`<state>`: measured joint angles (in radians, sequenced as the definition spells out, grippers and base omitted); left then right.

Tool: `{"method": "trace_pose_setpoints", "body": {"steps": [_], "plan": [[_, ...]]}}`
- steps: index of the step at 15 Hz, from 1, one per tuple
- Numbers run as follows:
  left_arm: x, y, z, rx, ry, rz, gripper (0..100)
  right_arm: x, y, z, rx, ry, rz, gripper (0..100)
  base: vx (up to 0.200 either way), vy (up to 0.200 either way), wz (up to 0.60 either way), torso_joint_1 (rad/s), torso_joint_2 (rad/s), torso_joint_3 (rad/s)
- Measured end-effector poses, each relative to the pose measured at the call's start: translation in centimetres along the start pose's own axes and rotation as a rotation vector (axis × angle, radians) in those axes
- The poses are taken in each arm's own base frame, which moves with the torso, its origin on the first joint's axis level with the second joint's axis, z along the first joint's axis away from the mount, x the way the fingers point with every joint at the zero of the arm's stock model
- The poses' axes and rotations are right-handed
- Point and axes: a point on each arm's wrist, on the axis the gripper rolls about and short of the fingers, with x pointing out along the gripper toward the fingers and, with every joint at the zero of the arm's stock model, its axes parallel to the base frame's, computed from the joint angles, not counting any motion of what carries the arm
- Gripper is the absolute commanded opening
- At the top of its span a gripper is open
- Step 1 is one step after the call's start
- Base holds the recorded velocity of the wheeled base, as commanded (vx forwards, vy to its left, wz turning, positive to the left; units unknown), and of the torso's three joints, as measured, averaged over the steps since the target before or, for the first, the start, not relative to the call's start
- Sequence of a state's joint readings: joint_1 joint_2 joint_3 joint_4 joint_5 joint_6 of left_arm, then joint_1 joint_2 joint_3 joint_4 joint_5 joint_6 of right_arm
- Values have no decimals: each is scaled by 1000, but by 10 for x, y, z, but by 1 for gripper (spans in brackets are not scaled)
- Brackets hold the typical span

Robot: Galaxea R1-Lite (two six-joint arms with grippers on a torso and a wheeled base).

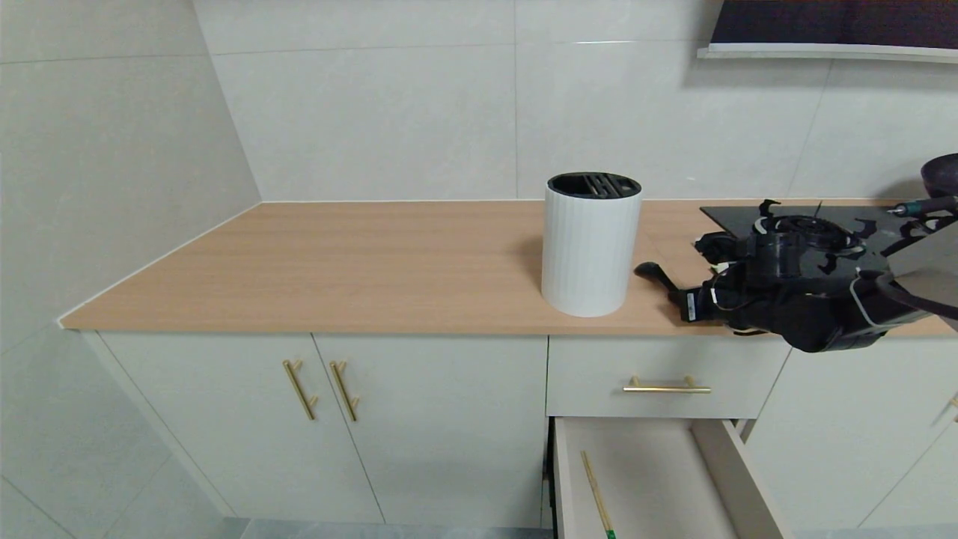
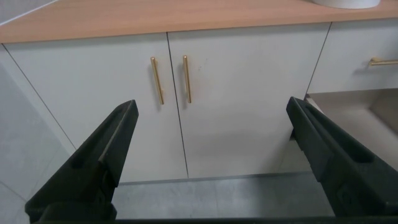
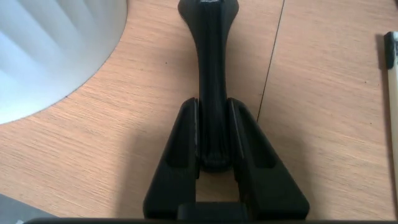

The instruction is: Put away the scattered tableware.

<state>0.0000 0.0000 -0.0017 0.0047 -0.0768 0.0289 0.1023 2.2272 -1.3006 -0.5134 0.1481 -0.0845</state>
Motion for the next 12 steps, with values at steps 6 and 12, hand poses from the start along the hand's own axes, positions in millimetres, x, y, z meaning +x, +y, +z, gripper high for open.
{"method": "trace_pose_setpoints", "body": {"steps": [6,12], "plan": [[0,0,0,0,0,0,100,-49,9,24,107,24,-24,0,0,0,0,0,0,0],[0,0,0,-1,0,1,100,-160,28,29,239,171,4,0,0,0,0,0,0,0]]}}
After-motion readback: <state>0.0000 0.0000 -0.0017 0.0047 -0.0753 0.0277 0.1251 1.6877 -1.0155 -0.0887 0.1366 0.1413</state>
